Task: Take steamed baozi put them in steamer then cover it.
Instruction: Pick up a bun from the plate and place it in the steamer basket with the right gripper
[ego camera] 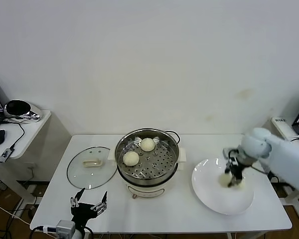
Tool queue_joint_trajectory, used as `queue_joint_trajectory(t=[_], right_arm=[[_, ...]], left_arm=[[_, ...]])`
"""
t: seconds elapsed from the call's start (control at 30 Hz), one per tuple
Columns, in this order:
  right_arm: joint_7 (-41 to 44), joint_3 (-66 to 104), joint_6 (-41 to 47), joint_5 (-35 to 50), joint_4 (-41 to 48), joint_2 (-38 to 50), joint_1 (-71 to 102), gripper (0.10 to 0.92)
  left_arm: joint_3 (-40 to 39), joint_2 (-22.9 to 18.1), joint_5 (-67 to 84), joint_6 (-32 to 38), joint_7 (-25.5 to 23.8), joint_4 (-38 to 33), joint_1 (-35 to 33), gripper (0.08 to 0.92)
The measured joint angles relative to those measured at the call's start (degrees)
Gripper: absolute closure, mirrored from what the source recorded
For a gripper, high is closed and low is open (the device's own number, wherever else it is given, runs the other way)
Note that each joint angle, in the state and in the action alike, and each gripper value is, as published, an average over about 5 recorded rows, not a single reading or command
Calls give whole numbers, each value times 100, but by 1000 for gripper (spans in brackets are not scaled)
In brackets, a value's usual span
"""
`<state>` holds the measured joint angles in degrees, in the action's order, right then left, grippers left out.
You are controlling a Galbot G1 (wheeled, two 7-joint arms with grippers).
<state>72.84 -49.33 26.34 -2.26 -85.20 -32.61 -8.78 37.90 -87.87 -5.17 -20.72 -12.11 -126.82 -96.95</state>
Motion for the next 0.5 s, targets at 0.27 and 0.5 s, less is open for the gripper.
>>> queue_joint_trajectory(t=[0.27, 0.5], right_arm=[[246, -463, -636, 877, 570, -905, -1509, 474], [395, -718, -2511, 1556, 1438, -1924, -2040, 468]], left_arm=[[30, 44, 0, 22, 19, -44, -14, 177], [45, -7, -4, 30, 12, -173, -82, 177]])
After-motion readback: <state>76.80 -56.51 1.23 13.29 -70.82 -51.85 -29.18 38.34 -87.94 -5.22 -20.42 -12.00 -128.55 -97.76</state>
